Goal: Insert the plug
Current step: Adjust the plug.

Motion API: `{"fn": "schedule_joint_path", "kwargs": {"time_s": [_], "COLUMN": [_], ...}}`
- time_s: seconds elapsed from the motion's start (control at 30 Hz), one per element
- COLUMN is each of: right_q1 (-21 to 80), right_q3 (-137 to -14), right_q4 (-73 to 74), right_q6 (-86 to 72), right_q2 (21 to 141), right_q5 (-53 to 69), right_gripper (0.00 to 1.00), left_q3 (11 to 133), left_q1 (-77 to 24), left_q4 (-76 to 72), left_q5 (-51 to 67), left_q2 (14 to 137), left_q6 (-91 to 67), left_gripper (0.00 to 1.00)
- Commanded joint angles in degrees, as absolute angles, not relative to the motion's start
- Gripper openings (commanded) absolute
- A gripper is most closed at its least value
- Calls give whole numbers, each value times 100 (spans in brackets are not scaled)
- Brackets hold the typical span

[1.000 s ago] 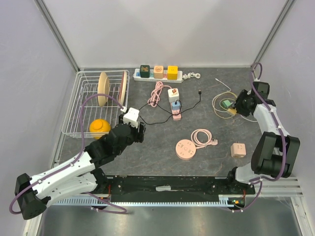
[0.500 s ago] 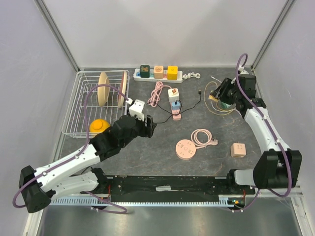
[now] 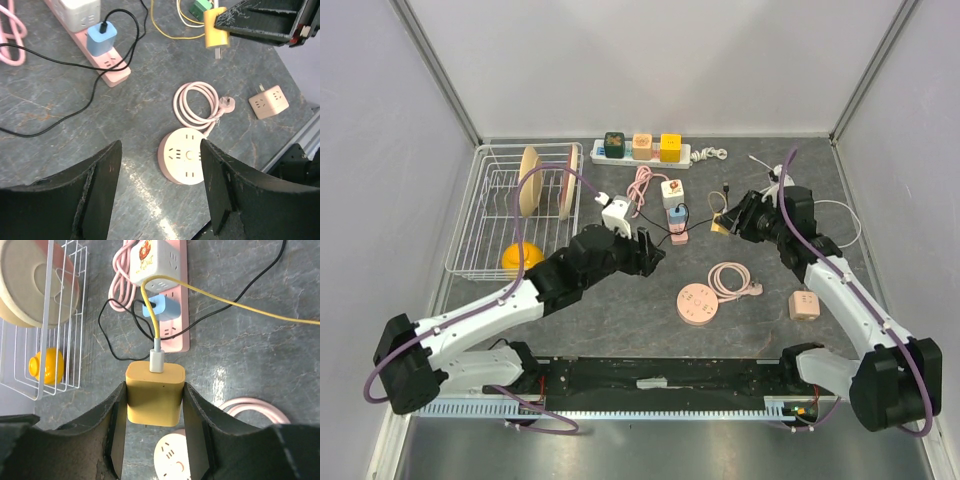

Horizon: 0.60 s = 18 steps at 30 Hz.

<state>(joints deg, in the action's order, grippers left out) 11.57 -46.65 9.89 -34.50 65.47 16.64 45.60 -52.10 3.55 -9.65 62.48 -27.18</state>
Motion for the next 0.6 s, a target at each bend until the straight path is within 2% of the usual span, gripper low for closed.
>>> {"fn": "schedule_joint_path", "kwargs": {"time_s": [0.0, 0.3, 0.57], "right_q1": [1335, 1485, 1582], "right_q3": [-4492, -4158, -3964], "right_q4": [439, 448, 325], "right_q6": [-3797, -4078, -4666], "right_q2": [6126, 5792, 5555], "right_q5": [1723, 1837, 1767], "right_gripper": [0, 0, 0], "left_q3": [4904, 5176, 5607], "left_q1": [-5203, -5238, -5423], "left_q4": [-360, -896, -1607], "left_q5": [-580, -237, -571], "left_q2": [6556, 7312, 8217], "left_q6": [-3269, -3498, -3218], "left_gripper": [70, 70, 70]}}
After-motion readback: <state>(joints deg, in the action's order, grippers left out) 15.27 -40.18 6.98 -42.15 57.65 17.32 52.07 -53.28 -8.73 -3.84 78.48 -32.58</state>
